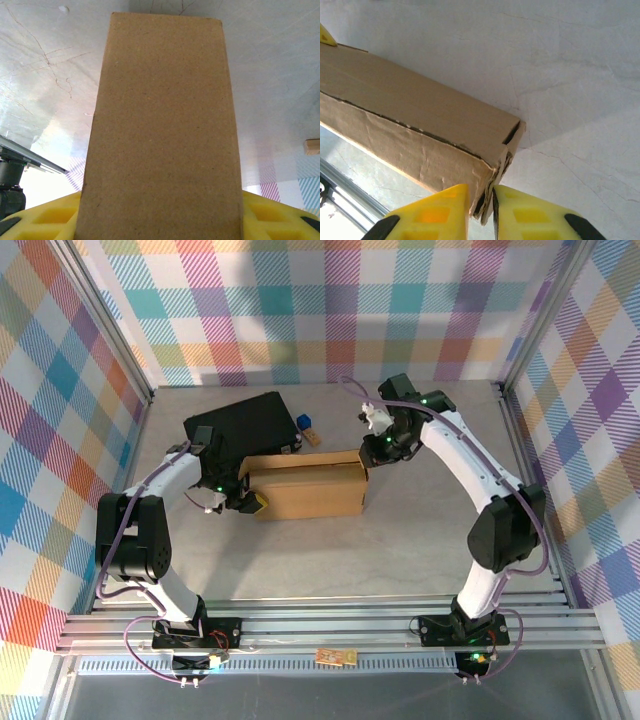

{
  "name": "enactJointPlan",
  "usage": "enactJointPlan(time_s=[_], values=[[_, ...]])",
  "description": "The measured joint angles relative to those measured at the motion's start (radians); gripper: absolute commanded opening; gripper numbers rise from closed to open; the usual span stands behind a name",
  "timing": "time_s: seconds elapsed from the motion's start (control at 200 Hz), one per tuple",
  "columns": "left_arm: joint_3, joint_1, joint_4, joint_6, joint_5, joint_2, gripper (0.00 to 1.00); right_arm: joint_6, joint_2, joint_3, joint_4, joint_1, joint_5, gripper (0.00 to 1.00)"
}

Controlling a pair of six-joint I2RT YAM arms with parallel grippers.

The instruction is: Fold the paper box

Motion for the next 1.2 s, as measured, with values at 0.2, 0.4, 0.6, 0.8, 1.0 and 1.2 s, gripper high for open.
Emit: enactJointPlan(time_s=[0.2,0.4,0.6,0.8,1.0,1.2], values=[[0.000,0.001,0.000,0.000,0.000,0.000,0.22,-0.002,0.021,0.040,-0.014,0.000,0.017,0.16],[0.000,0.001,0.000,0.000,0.000,0.000,0.22,-0.004,0.024,0.052,-0.026,0.000,0.022,0.21],[0.000,0.001,0.000,0.000,0.000,0.000,0.22,-0.003,0.024,0.052,-0.027,0.000,0.024,0.13],[0.000,0.001,-0.001,0.000,0.000,0.000,0.22,0.001,0.024,0.052,-0.027,-0.004,0.032,0.01],[0.000,0.001,-0.001,0.000,0.000,0.000,0.22,0.037,0.022,0.048,-0.013,0.001,0.050,0.00],[0.000,0.001,-0.001,-0.005,0.000,0.000,0.22,0.132,-0.052,-0.059,0.082,0.027,0.094,0.00]])
